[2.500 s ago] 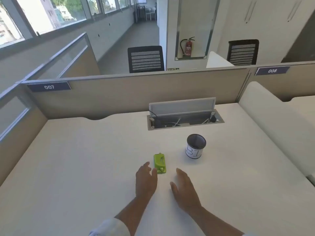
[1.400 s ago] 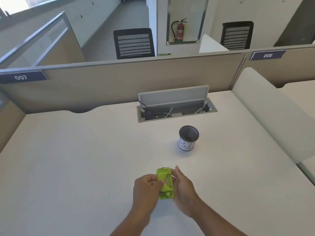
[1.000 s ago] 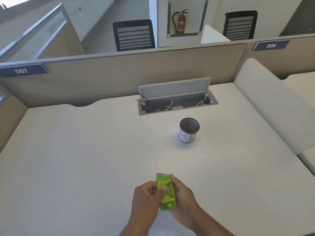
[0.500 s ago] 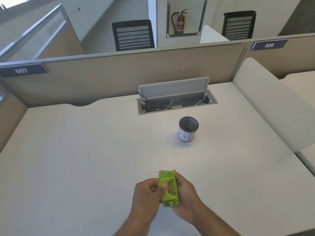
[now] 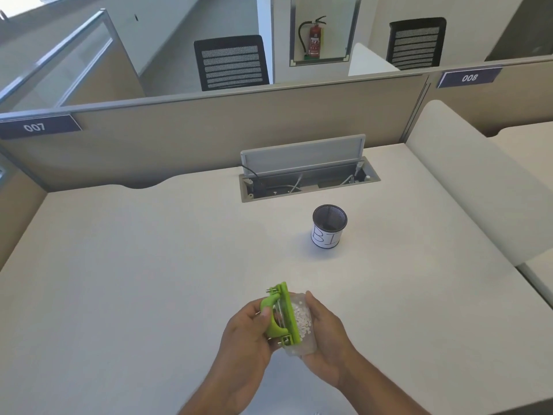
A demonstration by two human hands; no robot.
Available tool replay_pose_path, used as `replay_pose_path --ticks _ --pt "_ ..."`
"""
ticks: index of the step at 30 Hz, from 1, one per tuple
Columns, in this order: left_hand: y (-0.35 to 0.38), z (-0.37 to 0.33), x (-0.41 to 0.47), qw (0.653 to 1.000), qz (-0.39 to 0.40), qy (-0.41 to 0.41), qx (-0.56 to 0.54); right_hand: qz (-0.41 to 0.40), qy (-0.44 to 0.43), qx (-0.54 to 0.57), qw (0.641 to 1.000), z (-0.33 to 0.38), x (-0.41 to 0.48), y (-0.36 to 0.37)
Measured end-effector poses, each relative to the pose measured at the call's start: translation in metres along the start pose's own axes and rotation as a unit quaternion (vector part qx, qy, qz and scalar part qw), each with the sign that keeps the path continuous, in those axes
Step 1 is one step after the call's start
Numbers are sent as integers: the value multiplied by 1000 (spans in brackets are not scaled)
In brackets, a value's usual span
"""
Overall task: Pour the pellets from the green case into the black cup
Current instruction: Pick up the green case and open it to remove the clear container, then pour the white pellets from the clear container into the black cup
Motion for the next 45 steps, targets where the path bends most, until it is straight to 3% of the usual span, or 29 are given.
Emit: replay_pose_path --ticks 6,9,15,18,24,34,45 --pt "0 -13 -6 986 56 -34 -153 -18 -5 22 1000 6 1 -5" --pt "-7 -16 -6 987 36 -25 -154 -17 -10 35 999 8 2 -6" --pt "-32 -26 10 998 -26 41 -44 -23 -18 29 999 13 4 -12" --pt "-53 -32 26 991 -111 62 32 -33 -24 18 999 16 6 -18" --pt "-78 -33 72 978 -178 39 100 -44 -29 17 998 21 6 -22" --pt "-93 -50 116 906 -252 102 323 -46 -40 33 998 29 6 -24" --pt "-101 -52 133 859 -277 97 419 -52 -74 -2 996 40 3 -26"
Point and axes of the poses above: each hand's wrist, its own x-axis towards the middle knuckle, its own y-axis out of the palm, z = x × y, the point moved 7 cm from there along x, towards the middle knuckle, and after that the axes turned 4 degrees about -y, right-handed, at the moved point
